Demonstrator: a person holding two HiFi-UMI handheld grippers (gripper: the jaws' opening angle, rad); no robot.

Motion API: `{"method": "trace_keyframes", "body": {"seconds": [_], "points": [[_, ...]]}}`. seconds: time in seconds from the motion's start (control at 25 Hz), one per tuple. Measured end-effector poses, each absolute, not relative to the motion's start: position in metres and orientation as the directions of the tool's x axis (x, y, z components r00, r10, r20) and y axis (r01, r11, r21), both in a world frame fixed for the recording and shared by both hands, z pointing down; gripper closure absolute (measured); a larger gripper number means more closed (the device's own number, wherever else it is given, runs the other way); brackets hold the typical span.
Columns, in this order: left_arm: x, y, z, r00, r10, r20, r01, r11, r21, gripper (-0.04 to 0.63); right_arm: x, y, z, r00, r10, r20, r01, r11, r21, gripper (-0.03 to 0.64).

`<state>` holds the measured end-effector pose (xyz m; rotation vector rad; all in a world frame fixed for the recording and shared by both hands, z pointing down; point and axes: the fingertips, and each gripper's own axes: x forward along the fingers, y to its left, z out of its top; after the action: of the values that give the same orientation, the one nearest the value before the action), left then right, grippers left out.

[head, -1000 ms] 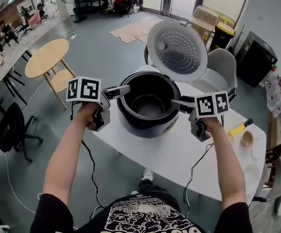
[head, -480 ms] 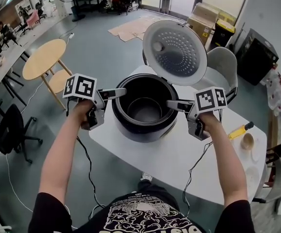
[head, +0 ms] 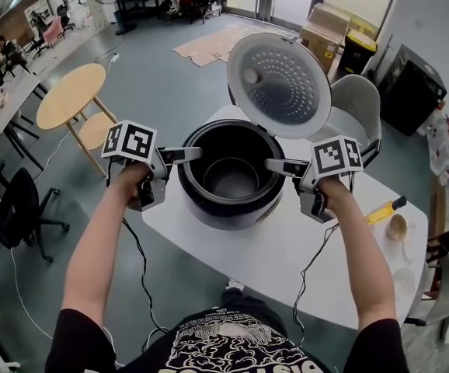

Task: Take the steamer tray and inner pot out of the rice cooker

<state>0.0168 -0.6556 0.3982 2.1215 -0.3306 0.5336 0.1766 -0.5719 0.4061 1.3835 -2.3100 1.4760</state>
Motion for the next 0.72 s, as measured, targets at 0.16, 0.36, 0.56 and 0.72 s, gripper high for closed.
{"method": "trace_keyframes", "body": {"seconds": [0.16, 0.36, 0.56, 0.72], "points": [[0.017, -0.663, 0.404, 0.855, -0.045, 0.517, -0.451, -0.556, 0.698, 0.314, 0.18, -0.577, 0.409, -0.605, -0.644, 0.468, -0.675, 0.103, -0.731, 0.39], [0.014, -0.664, 0.412, 0.818, -0.043, 0.573, -0.49, -0.573, 0.657, 0.398, 0.188, -0.578, 0.415, -0.594, -0.655, 0.467, -0.665, 0.074, -0.743, 0.437], [0.006, -0.667, 0.421, 0.785, -0.092, 0.613, -0.542, -0.58, 0.608, 0.533, 0.197, -0.573, 0.424, -0.551, -0.667, 0.501, -0.7, 0.044, -0.712, 0.545], [0.008, -0.67, 0.419, 0.819, -0.098, 0.566, -0.523, -0.535, 0.663, 0.542, 0.201, -0.575, 0.422, -0.544, -0.676, 0.497, -0.689, 0.023, -0.724, 0.551]]}}
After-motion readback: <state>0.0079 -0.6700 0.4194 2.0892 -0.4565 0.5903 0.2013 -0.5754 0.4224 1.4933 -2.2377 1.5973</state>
